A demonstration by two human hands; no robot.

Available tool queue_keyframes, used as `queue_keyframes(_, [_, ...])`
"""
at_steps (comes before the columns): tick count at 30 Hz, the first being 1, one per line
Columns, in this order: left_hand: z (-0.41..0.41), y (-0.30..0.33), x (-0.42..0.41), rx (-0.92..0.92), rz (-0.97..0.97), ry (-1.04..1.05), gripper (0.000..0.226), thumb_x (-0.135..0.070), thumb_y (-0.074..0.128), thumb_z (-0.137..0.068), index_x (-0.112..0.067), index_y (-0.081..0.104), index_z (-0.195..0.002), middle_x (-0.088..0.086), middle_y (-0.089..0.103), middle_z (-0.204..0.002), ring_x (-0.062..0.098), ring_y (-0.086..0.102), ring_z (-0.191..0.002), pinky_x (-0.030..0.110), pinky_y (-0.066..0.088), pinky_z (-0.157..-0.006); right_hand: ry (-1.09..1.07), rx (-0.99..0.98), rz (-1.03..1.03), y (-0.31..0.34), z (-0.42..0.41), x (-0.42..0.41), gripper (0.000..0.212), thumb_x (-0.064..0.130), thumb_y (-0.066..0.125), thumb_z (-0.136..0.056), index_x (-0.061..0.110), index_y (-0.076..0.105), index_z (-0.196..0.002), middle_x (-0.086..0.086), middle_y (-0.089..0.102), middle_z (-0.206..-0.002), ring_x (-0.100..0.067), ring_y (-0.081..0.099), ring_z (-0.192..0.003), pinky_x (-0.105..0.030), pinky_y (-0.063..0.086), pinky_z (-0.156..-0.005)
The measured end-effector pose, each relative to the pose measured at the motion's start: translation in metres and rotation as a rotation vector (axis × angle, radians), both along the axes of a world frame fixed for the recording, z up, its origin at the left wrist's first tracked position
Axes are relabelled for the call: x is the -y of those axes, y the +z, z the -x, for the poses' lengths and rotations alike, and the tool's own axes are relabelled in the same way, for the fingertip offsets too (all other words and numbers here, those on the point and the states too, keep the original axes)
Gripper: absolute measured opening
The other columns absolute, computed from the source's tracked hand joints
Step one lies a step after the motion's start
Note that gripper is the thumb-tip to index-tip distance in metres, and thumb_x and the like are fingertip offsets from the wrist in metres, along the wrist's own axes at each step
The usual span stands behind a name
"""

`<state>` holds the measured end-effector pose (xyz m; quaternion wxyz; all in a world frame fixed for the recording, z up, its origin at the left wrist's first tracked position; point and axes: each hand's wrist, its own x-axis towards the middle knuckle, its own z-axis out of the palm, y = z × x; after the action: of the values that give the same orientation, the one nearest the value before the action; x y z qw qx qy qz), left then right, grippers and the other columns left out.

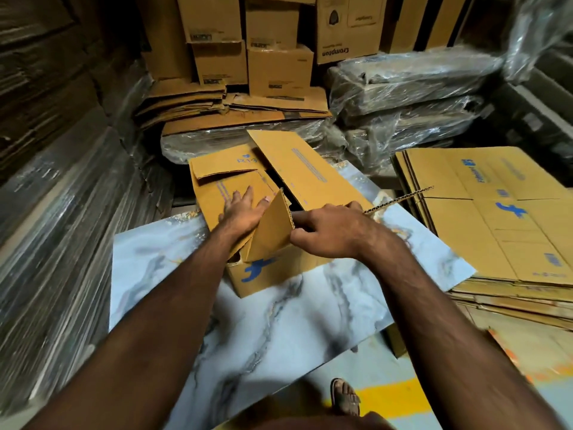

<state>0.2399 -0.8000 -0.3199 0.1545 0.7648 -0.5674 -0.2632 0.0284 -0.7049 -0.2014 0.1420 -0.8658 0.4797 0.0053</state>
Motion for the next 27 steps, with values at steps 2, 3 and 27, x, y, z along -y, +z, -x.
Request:
queue_keyframes(2, [-0.002, -0.006, -0.01, -0.024, -0.061, 0.033, 0.08, -0.074, 0.032, -0.092, -0.038, 0.004, -0.157, 0.006, -0.009, -0.165, 0.034, -0.011, -0.15, 0.058, 0.002, -0.12, -0.001, 0.01, -0.196, -0.005, 0.0, 0.001, 0.049, 0.054, 0.039, -0.095, 0.05, 0.036, -0.144, -0.001, 0.059, -0.13, -0.024, 0.051, -0.122, -0.042, 0.038, -0.096])
queue_keyframes(3, [-0.004, -0.009, -0.015, -0.035, -0.087, 0.041, 0.08, -0.074, 0.033, -0.091, -0.038, 0.002, -0.157, 0.006, -0.012, -0.165, 0.035, -0.014, -0.15, 0.057, 0.001, -0.12, 0.015, 0.017, -0.295, -0.009, -0.001, 0.0, 0.053, 0.053, 0.045, -0.094, 0.05, 0.033, -0.146, -0.001, 0.056, -0.136, -0.023, 0.051, -0.123, -0.039, 0.041, -0.097])
queue_keyframes(27, [-0.026, -0.045, -0.033, 0.259, -0.12, -0.138, 0.071, -0.058, 0.041, -0.097, -0.034, 0.01, -0.157, 0.006, -0.016, -0.164, 0.028, -0.019, -0.149, 0.056, -0.002, -0.118, 0.111, 0.527, -0.176, -0.131, -0.045, 0.053, 0.037, 0.03, 0.042, -0.101, 0.009, 0.067, -0.118, -0.013, 0.067, -0.117, -0.026, 0.058, -0.108, -0.041, 0.045, -0.095])
